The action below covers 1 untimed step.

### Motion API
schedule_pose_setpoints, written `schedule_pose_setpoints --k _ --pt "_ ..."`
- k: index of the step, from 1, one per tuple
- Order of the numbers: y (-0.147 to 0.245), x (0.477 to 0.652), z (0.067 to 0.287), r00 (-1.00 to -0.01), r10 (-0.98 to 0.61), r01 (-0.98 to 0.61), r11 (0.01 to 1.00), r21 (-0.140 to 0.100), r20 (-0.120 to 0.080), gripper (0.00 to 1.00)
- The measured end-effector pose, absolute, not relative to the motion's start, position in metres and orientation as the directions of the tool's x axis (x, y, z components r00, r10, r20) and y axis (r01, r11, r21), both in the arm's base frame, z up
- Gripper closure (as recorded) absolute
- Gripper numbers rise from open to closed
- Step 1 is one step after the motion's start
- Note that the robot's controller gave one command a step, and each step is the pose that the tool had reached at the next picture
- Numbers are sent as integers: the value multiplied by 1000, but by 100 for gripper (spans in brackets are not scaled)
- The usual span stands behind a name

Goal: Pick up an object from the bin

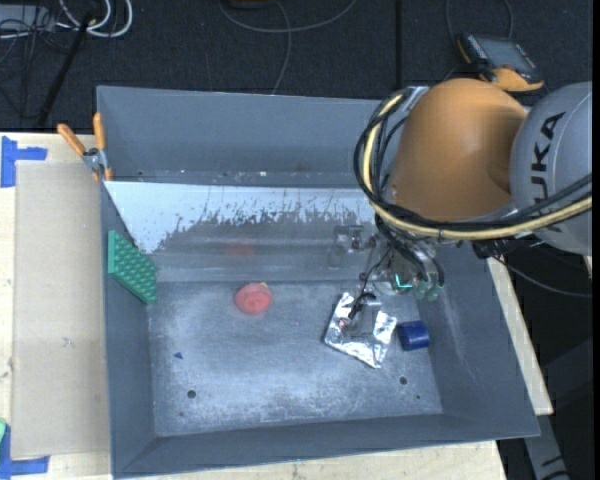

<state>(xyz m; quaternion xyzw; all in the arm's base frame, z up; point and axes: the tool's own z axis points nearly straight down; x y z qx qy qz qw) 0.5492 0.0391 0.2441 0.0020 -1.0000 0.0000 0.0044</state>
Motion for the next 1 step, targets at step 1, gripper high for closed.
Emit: schedule_pose_setpoints --k 1 --pt "-18 565 95 -927 -376 -376 927 3 5 0"
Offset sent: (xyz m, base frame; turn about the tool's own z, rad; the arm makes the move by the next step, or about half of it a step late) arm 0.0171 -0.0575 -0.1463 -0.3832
